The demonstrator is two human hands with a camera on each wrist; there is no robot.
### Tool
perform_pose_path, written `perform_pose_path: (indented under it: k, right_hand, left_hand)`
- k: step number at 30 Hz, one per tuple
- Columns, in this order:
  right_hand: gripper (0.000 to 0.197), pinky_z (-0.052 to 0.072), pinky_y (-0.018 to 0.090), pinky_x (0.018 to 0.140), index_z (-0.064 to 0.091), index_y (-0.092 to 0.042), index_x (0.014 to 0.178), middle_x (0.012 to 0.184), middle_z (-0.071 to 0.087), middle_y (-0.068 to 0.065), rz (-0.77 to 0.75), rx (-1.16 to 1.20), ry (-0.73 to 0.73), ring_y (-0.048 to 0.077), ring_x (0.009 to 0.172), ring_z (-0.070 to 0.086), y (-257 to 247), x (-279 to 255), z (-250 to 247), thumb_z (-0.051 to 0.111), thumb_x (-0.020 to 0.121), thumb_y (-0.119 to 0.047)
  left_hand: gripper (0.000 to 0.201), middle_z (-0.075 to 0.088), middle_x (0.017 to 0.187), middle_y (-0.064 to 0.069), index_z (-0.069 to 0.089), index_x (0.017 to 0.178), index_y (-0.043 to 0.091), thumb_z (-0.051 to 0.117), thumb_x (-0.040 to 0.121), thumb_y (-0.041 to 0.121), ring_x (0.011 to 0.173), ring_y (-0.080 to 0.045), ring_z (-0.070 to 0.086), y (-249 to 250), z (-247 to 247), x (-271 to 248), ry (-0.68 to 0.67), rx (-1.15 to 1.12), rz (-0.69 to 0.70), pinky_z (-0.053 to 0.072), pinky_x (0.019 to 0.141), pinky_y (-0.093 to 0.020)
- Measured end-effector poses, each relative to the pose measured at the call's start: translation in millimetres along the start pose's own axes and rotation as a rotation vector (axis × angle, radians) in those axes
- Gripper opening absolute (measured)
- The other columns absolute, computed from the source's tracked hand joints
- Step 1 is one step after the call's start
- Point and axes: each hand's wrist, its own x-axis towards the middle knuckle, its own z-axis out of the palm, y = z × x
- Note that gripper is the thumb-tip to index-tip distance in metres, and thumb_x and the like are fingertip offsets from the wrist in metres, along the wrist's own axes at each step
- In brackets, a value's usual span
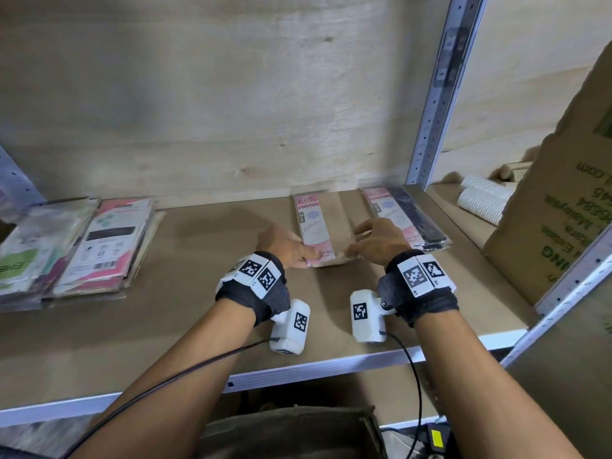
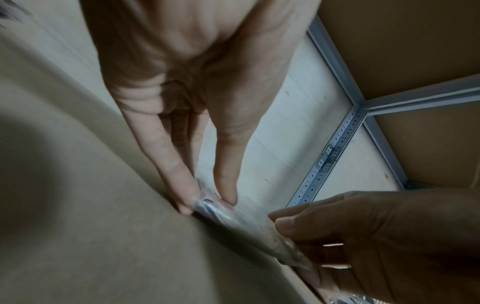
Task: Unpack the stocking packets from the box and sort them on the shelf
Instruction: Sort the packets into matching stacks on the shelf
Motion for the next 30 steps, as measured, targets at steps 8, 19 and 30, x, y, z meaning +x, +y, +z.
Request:
perform_pose_path:
  k: [8,19,30]
  right_hand:
    - [0.026,0.043,0.024,0.081,0.069,-0.008,0.104,0.106,0.064,0.005,-0.004,-0.084,0.001,0.018,0.097,0.055,4,-4,-5,0.076,0.08,-0.014]
    - [0.027,0.043,0.025,0.074,0.07,-0.002,0.105,0.107,0.069,0.01,0.002,-0.131,0.0,0.019,0.094,0.057,8,-7,-11,0.073,0.082,-0.015]
    - [0.044,0.043,0.028,0.094,0.061,-0.011,0.124,0.123,0.063,0.006,-0.099,-0.169,0.044,0.021,0.115,0.057,3,-15,-13,0.072,0.084,-0.024]
  left_hand:
    - [0.038,0.071,0.11,-0.024,0.062,0.097,-0.007,0.084,0.067,-0.01,0.091,-0.034,0.074,7,14,5,0.007,0.012,-0.018,0.06,0.085,-0.043]
    - [0.05,0.069,0.115,-0.023,0.06,0.117,-0.013,0.08,0.071,-0.014,0.095,-0.034,0.073,13,23,-5,-0.051,0.057,-0.03,0.062,0.063,-0.034]
    - [0.048,0.071,0.1,-0.017,0.061,0.114,-0.001,0.086,0.074,0.011,0.078,-0.025,0.074,5,2,1,0.029,0.137,-0.001,0.062,0.077,-0.035]
